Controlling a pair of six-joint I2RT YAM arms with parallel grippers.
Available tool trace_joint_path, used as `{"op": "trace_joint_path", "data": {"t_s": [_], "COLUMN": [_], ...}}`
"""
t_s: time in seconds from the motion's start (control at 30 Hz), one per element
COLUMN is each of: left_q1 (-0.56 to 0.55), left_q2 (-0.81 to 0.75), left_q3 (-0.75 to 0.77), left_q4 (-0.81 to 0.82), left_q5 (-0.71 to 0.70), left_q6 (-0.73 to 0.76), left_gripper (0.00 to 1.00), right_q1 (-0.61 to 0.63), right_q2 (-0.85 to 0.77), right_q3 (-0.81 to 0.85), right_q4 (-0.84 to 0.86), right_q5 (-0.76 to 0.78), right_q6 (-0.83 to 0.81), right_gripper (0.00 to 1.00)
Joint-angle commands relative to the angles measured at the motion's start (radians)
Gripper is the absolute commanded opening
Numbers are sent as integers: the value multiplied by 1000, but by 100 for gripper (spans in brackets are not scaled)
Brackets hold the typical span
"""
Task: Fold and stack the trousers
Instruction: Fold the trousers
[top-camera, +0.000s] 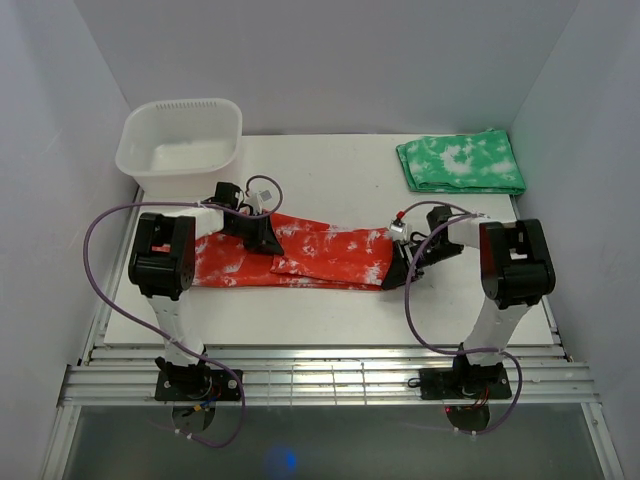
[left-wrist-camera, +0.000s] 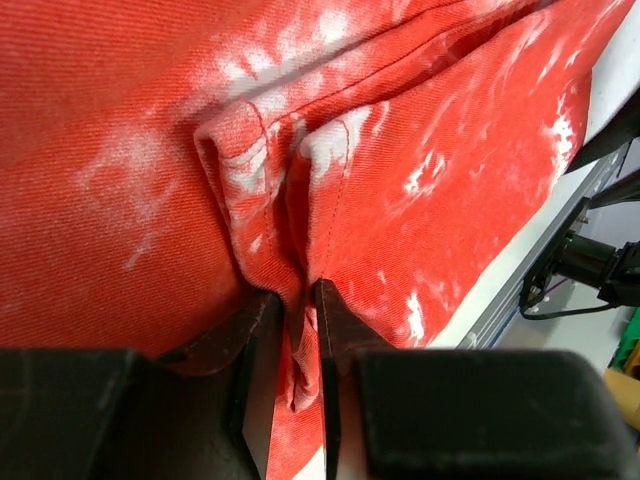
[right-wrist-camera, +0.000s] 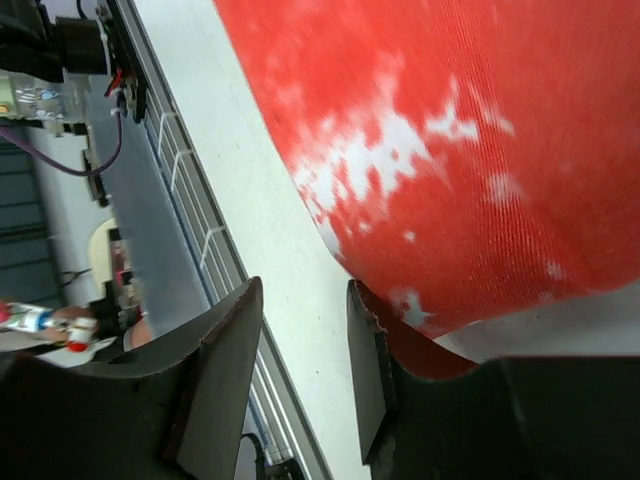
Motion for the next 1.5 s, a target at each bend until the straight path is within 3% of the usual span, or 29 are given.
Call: {"op": "trace_joint_path", "data": {"t_s": [0.0,0.23,0.37,0.47,0.5,0.6,0.77,0.8,0.83,1.03,1.17,1.3,1.47], "left_q1": [9,10,10,9,10,9,13,16,22,96,197,356,570], "left_q2": [-57,-102,-149,-172,-177,-200,-241,-249,-257,-343,-445,-560,-567], "left_q3": [-17,-11,9,25,31,32,32,35,40,126,120,69,78], "left_q4": [24,-25,-53,-76,-79,-79,-62,-62,-68,-135,-156,-183,-339], "left_q5": [-74,-66,-54,-38,-26,-20,-31,-34,-35,-40,-46,-17,14], "left_q6": [6,41,78,96,101,123,123,123,123,123,162,179,306], "left_gripper": [32,47,51,56,64,77,81,84,98,98,98,98,98], "right_q1": [7,6,4,-6,-12,-14,-14,-16,-16,-16,-29,-71,-111], "right_q2": [90,254,158,55,44,59,166,226,260,398,274,40,-137], "right_q3": [-42,28,80,168,197,286,308,326,334,377,392,412,232], "right_q4": [39,45,-115,-162,-159,-41,279,289,297,306,256,78,5], "right_q5": [26,30,-55,-157,-175,-197,-105,-85,-68,101,99,130,305], "right_q6": [6,45,-75,-58,-42,121,368,373,374,313,281,218,161], "right_gripper": [45,39,39,44,45,45,43,42,41,38,46,66,77]}}
